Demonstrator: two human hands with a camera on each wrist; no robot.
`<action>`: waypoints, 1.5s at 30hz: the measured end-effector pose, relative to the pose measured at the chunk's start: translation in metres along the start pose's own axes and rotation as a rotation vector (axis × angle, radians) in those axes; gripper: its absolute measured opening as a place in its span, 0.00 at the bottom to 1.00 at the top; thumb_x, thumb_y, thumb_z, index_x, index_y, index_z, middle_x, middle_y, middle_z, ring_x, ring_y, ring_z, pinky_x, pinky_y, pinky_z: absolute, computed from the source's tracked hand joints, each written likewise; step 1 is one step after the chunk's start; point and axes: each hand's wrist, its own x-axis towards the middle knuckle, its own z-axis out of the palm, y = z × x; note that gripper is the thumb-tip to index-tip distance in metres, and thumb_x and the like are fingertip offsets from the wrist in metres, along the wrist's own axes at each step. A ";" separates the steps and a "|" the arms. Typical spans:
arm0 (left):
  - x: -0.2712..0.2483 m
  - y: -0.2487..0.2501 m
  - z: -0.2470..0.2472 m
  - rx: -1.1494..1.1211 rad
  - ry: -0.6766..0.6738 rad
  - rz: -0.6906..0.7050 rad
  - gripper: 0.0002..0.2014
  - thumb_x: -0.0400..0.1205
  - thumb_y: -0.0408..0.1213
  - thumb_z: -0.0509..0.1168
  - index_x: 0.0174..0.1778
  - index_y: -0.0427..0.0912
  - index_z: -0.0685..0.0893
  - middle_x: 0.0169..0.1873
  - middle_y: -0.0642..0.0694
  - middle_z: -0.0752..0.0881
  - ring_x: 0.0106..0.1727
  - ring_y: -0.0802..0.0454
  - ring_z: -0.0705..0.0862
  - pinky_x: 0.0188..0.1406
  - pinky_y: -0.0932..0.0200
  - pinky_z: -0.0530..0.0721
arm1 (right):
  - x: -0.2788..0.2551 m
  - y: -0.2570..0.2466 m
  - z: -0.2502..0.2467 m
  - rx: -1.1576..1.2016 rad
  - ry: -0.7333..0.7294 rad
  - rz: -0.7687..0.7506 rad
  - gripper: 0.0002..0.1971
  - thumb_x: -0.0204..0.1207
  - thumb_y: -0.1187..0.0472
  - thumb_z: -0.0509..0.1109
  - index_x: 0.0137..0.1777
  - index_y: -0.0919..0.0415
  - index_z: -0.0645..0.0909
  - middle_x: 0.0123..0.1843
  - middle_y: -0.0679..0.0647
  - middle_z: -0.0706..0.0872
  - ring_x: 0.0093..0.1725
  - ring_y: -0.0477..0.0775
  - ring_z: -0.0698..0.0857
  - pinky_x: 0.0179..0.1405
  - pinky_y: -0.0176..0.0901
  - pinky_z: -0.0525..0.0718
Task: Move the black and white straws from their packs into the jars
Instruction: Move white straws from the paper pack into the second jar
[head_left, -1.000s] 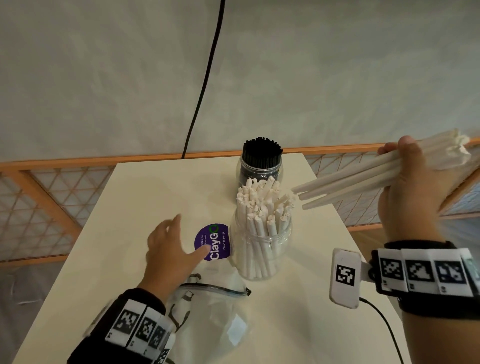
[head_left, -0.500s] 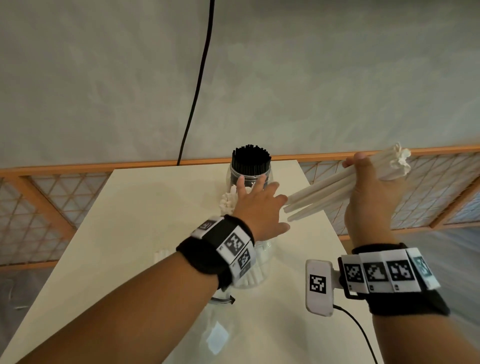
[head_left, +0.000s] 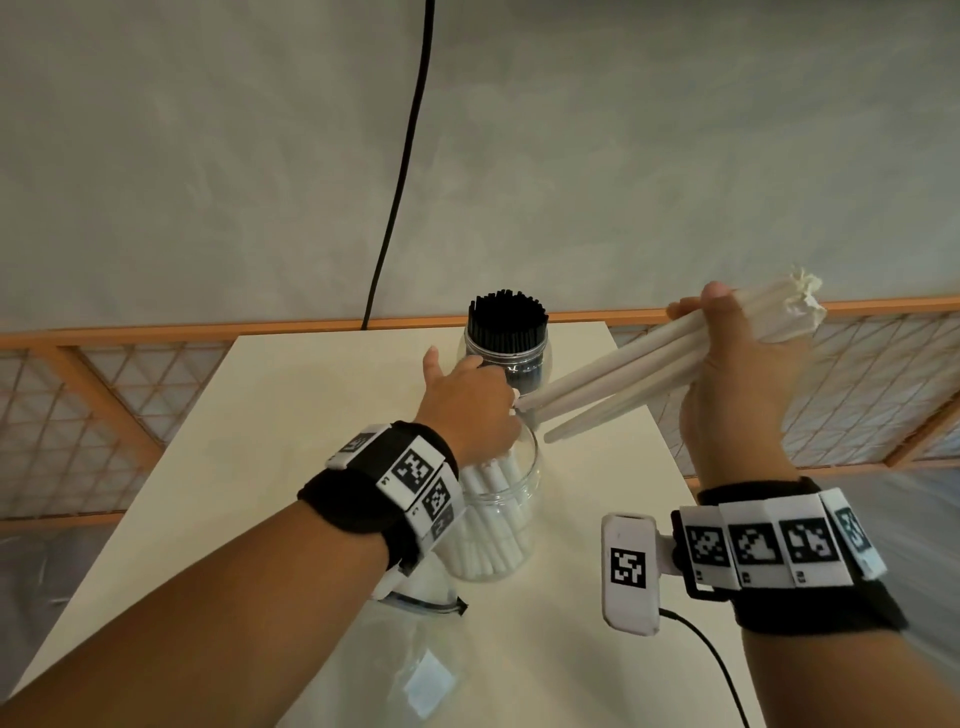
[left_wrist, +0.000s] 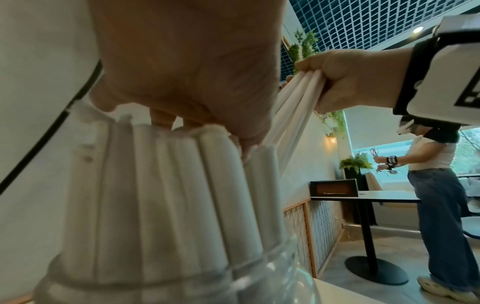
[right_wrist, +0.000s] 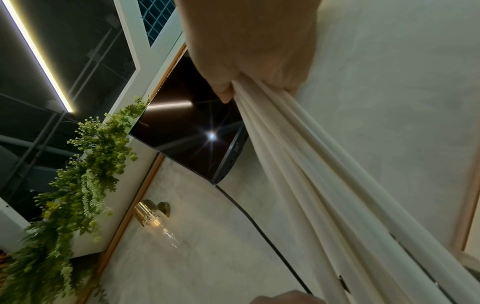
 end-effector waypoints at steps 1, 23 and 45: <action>0.000 -0.002 0.002 -0.012 0.014 -0.006 0.09 0.81 0.44 0.55 0.39 0.48 0.78 0.48 0.54 0.77 0.66 0.50 0.71 0.76 0.29 0.48 | 0.000 0.003 0.002 0.001 0.005 0.018 0.06 0.72 0.66 0.72 0.40 0.56 0.78 0.32 0.54 0.86 0.38 0.54 0.86 0.43 0.48 0.87; 0.011 -0.019 0.020 -0.487 0.082 -0.150 0.11 0.78 0.35 0.61 0.52 0.46 0.86 0.64 0.48 0.78 0.63 0.45 0.74 0.65 0.44 0.75 | 0.012 0.041 -0.012 -0.027 0.248 0.256 0.24 0.65 0.72 0.75 0.61 0.61 0.77 0.51 0.58 0.88 0.47 0.53 0.88 0.47 0.46 0.87; -0.025 -0.054 0.025 -1.032 0.201 -0.244 0.41 0.72 0.52 0.72 0.78 0.55 0.58 0.75 0.48 0.67 0.76 0.52 0.64 0.70 0.55 0.65 | -0.020 0.086 0.034 -0.551 -0.718 0.192 0.10 0.72 0.71 0.67 0.48 0.56 0.78 0.47 0.58 0.85 0.49 0.57 0.85 0.57 0.56 0.82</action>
